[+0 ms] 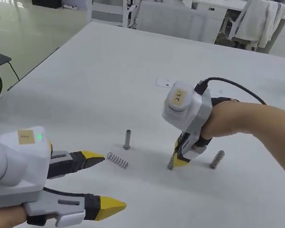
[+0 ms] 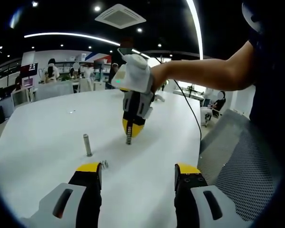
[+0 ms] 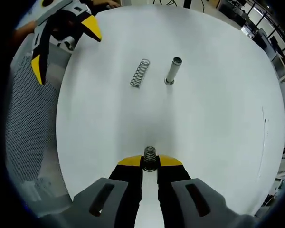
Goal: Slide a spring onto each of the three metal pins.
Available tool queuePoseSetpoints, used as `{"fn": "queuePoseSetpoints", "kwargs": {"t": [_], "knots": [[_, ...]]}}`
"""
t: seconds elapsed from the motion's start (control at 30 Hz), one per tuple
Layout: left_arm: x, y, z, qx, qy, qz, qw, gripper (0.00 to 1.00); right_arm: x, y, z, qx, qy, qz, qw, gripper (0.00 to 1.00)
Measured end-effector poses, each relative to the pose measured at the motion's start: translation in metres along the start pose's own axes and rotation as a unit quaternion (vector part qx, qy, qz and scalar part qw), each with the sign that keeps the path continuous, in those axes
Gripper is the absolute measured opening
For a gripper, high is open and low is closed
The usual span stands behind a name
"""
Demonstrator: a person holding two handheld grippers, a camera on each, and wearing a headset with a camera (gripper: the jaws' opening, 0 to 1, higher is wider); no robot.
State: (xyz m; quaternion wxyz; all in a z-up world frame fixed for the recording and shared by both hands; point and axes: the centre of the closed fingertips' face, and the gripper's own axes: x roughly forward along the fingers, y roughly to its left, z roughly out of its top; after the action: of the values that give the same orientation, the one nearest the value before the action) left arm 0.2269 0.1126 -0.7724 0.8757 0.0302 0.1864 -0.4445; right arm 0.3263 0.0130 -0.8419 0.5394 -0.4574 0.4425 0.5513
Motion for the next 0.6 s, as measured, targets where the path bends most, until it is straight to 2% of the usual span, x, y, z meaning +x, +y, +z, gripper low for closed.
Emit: {"fn": "queuePoseSetpoints", "kwargs": {"t": [0.17,0.23,0.6], "knots": [[-0.0014,-0.0004,-0.0004,0.0,-0.001,0.001,1.0,0.57,0.004,0.0038,-0.0002,-0.001,0.003,0.003,1.0,0.09],[-0.0019,-0.0004,-0.0008,0.0,-0.001,0.002,1.0,0.57,0.003,0.0037,0.002,0.003,-0.003,0.001,1.0,0.09],[-0.0019,-0.0011,-0.0001,0.001,-0.003,0.001,1.0,0.57,0.0047,0.0067,-0.0025,0.007,0.005,0.001,1.0,0.11]]}}
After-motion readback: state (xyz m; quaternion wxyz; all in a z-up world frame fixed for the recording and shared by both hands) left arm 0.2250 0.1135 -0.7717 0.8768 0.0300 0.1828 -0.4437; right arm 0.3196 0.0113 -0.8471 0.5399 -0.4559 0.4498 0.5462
